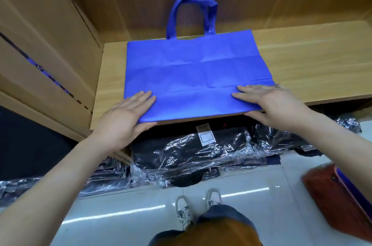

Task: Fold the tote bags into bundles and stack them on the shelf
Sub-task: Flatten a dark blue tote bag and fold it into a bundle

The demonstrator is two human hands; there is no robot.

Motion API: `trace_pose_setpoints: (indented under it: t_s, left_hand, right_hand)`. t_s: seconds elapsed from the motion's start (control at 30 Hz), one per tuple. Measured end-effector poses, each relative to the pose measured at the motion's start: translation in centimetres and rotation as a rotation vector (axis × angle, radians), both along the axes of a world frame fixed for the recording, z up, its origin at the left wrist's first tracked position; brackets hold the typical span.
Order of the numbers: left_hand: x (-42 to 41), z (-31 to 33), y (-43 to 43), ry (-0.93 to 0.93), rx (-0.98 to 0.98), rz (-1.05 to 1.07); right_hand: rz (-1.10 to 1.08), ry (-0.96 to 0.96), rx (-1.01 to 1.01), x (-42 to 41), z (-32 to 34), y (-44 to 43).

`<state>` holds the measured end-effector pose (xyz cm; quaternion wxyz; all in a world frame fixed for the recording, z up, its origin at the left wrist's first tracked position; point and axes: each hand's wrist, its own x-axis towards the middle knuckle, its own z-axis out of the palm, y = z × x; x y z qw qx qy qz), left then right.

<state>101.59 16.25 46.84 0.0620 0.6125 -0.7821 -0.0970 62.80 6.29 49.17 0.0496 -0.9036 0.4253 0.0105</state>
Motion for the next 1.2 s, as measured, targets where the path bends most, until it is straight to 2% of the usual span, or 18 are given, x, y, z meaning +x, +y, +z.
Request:
trace_pose_setpoints:
  t_s: [0.13,0.27,0.33,0.43,0.5,0.53,0.63,0.77,0.87,1.0,1.1,1.2]
  left_hand:
    - [1.1,0.7,-0.2,0.227,-0.013,0.002]
    - [1.1,2.6,-0.8,0.496,0.126,0.247]
    - [1.2,3.3,-1.1,0.607,0.096,0.351]
    - [0.8,3.5,-1.2,0.876,-0.039,0.591]
    - [0.4,3.2,-1.4,0.952,-0.109,0.734]
    - [0.0,3.1,-1.5,0.948,-0.129,0.782]
    - [-0.9,2.1,-1.9,0.802,-0.210,0.865]
    - [-2.2,1.6,-2.0,0.398,-0.295,0.882]
    - [-2.4,1.3,-2.0,0.191,-0.304,0.858]
    - [-2.0,1.8,-2.6,0.140,-0.234,0.902]
    - [-1.9,2.1,-3.0,0.120,-0.164,0.928]
    - [-2.2,1.8,-2.5,0.139,-0.240,0.857]
  right_hand:
    - [-0.147,-0.218,0.281,-1.5,2.0,-0.9]
    - [-0.302,-0.516,0.544,-1.9,3.0,-1.9]
    - [-0.401,-0.706,0.585,-1.9,3.1,-2.5]
    - [-0.477,-1.014,0.720,-2.1,3.4,-3.0]
    - [-0.516,-1.180,0.798,-2.2,3.2,-3.4]
    - [-0.541,-1.194,0.783,-2.0,2.8,-3.6]
    - [-0.680,-0.995,0.558,-0.7,0.8,-4.5]
    - [-0.762,-0.532,0.127,1.7,-0.4,-4.5]
    - [-0.785,-0.345,-0.029,3.0,-0.3,-3.9]
    - [-0.830,-0.226,-0.055,3.7,-0.2,-3.8]
    - [-0.839,-0.274,-0.083,3.4,-0.5,-3.5]
    - [-0.638,-0.319,-0.271,2.6,-0.9,-3.5]
